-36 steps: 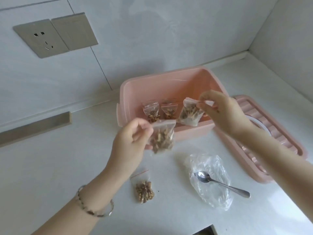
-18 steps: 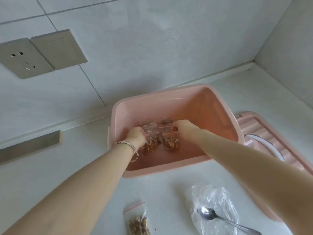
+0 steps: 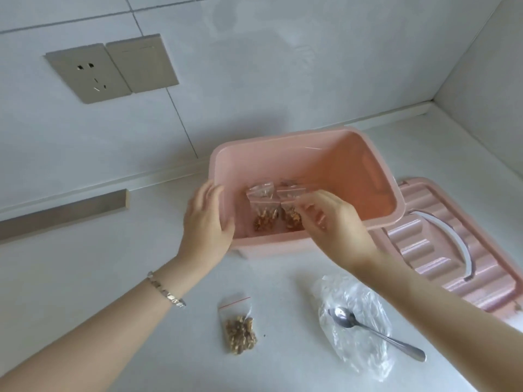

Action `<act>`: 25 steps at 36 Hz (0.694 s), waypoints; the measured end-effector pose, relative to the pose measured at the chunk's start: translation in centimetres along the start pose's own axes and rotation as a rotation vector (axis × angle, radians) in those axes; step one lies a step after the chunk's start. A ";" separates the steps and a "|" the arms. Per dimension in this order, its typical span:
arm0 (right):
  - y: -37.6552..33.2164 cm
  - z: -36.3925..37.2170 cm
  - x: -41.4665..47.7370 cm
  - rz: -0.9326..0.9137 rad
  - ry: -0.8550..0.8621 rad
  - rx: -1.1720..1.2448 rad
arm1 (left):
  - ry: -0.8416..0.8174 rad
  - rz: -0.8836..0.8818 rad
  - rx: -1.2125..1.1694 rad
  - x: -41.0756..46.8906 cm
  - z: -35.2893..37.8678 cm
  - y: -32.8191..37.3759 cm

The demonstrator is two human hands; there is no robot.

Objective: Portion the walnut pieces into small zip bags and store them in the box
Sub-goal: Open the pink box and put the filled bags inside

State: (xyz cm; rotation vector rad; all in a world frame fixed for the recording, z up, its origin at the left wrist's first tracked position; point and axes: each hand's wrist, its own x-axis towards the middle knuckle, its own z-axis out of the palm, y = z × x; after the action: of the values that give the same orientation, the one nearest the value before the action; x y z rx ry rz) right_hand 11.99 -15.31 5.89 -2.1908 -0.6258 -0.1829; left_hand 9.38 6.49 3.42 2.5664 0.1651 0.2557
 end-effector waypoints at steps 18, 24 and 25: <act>-0.4 17.7 -9.3 0.568 -0.709 -0.243 | -0.018 -0.373 -0.443 -2.8 0.9 0.2; 0.5 17.4 -10.1 0.594 -0.725 -0.258 | -0.004 -0.384 -0.487 -2.8 1.0 0.4; 0.5 17.1 -10.1 0.585 -0.729 -0.259 | -0.003 -0.387 -0.491 -2.8 1.0 0.4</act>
State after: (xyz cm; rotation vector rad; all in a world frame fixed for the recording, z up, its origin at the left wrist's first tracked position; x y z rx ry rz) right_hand 2.12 -6.36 -8.91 -2.5795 -0.3136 0.9175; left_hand 6.91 5.17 2.35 1.9992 0.5226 0.1244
